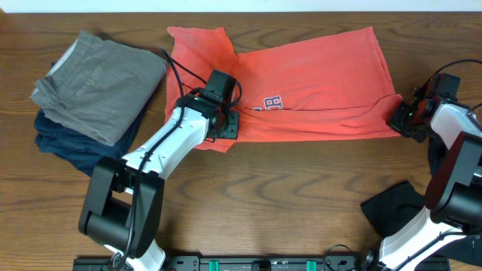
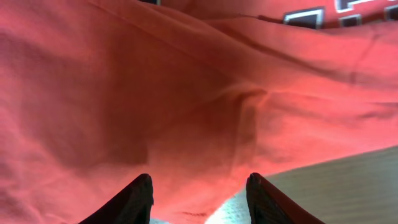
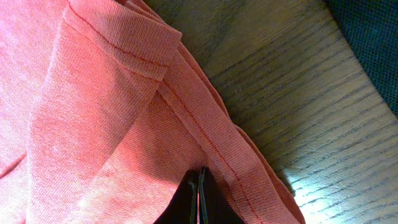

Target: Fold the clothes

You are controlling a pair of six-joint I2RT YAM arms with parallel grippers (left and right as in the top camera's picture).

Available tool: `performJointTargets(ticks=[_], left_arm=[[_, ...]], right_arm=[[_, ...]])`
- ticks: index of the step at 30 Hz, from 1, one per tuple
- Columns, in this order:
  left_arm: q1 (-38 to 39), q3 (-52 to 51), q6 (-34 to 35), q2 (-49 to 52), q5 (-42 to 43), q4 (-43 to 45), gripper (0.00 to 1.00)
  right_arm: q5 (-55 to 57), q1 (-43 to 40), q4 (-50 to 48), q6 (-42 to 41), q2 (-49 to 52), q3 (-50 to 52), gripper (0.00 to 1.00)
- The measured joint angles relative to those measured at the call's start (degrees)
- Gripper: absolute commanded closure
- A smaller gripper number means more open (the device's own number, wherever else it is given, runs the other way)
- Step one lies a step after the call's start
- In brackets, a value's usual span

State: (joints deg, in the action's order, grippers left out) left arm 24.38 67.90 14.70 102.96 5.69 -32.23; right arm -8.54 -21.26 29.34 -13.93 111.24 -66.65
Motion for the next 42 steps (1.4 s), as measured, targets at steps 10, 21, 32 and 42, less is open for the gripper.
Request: performJointTargets(ticks=[10, 21, 32, 42], left_arm=[[2.05, 0.0, -0.22, 3.54, -1.9, 0.33, 0.5], [4.72, 0.0, -3.74, 3.67, -2.38, 2.49, 0.5], [5.35, 0.0, -6.69, 6.45, -4.66, 5.55, 0.5], [5.35, 0.02, -7.21, 7.78, -5.16, 6.08, 0.85]], right_arm=[[0.0, 0.0, 0.0, 0.0, 0.0, 0.0, 0.97], [-0.02, 0.0, 0.0, 0.02, 0.0, 0.0, 0.97], [-0.02, 0.0, 0.0, 0.0, 0.0, 0.0, 0.97], [-0.02, 0.0, 0.0, 0.0, 0.0, 0.0, 0.97]])
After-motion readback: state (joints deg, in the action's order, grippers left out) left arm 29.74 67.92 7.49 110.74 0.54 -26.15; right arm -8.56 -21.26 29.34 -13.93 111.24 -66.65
